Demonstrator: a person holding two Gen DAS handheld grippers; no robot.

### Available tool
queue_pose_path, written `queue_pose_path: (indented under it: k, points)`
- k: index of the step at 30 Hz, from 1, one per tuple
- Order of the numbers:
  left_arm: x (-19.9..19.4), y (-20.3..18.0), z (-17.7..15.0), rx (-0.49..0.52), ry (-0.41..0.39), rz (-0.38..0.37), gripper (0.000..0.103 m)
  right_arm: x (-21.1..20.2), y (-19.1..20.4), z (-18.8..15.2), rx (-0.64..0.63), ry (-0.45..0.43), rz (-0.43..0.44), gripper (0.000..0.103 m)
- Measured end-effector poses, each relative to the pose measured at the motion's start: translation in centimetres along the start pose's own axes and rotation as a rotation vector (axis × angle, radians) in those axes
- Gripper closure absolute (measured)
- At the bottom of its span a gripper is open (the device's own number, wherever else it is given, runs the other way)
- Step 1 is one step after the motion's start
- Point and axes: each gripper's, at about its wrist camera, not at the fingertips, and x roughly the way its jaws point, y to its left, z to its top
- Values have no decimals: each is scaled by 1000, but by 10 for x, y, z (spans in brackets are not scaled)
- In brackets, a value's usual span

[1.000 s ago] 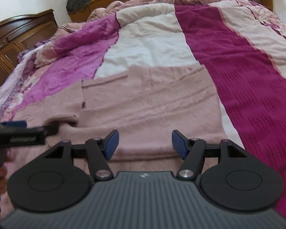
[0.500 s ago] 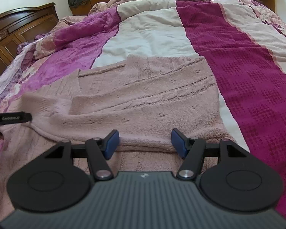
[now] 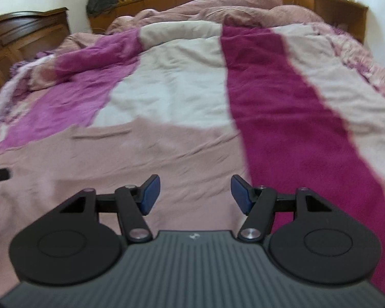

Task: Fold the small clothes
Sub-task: 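Move the left gripper over the other cardigan sleeve, then close the left gripper on the sleeve and pull it across the body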

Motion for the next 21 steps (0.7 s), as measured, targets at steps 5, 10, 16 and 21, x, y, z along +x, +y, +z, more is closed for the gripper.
queue_pose_path:
  k: [5,10,16,21]
  points:
    - [15,-5,-2,11,27,0,26,38,-26,16,3,16,-8,40]
    - [37,8,2,-15,52,44,25,55,-30,14,25,23,40,41]
    - [50,22,-4,-113,85,-88,38,64,-27,3,25,21,44,41]
    - [44,12,-7,-52,44,-99,92,64,-29,2,42,-8,48,49]
